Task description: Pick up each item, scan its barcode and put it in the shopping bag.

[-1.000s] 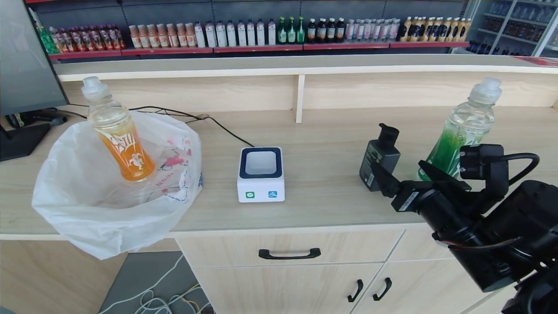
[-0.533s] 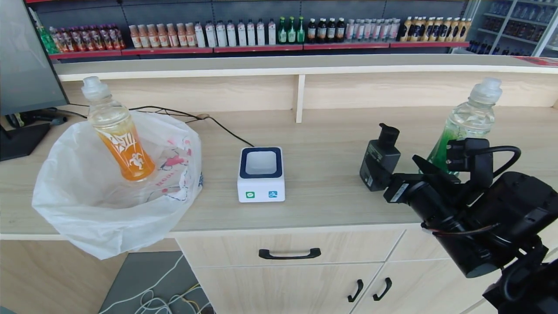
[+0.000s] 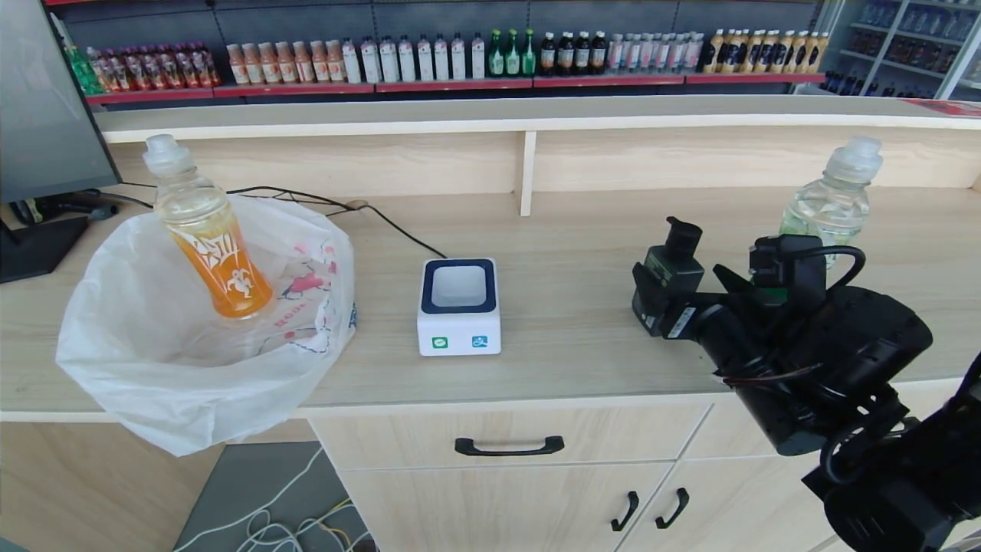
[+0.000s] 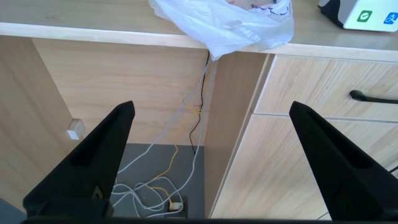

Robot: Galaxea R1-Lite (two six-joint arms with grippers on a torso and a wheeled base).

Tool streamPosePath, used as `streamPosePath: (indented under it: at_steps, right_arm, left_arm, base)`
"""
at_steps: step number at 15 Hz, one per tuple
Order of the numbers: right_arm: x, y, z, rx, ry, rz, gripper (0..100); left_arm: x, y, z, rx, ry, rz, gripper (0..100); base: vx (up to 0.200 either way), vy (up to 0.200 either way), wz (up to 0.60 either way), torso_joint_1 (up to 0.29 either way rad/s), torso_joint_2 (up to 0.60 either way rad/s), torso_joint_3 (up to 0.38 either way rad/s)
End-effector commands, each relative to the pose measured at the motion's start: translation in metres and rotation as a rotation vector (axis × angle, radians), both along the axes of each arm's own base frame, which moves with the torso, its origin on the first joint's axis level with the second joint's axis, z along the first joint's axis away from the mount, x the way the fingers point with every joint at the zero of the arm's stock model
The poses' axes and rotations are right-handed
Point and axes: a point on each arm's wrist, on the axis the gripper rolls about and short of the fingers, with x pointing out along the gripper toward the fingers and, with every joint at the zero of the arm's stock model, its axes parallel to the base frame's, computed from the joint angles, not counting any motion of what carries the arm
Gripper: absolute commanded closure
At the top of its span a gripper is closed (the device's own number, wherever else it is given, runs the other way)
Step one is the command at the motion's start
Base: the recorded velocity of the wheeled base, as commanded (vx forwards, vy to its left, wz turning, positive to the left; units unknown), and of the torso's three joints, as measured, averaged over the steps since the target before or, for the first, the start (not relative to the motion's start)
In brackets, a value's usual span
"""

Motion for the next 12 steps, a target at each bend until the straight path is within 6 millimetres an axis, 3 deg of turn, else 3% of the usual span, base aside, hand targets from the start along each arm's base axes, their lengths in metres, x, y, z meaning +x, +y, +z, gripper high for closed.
streamPosePath:
  at_steps: [1,12]
  right_arm:
    - [0.014,0.002,-0.011,-0.015,0.019,-0.017,0]
    - [0.040,-0.006,-0.021,-0.061,0.015,-0.028,0]
  left_arm:
    - [0.000,0.000,0.000,0.000,0.000,0.000,0]
    - [0.000,0.000,0.000,0.000,0.000,0.000,0]
  base:
    - [0.000,0.000,0.00,0.000,0.00,0.000]
    - [0.000,0.000,0.00,0.000,0.00,0.000]
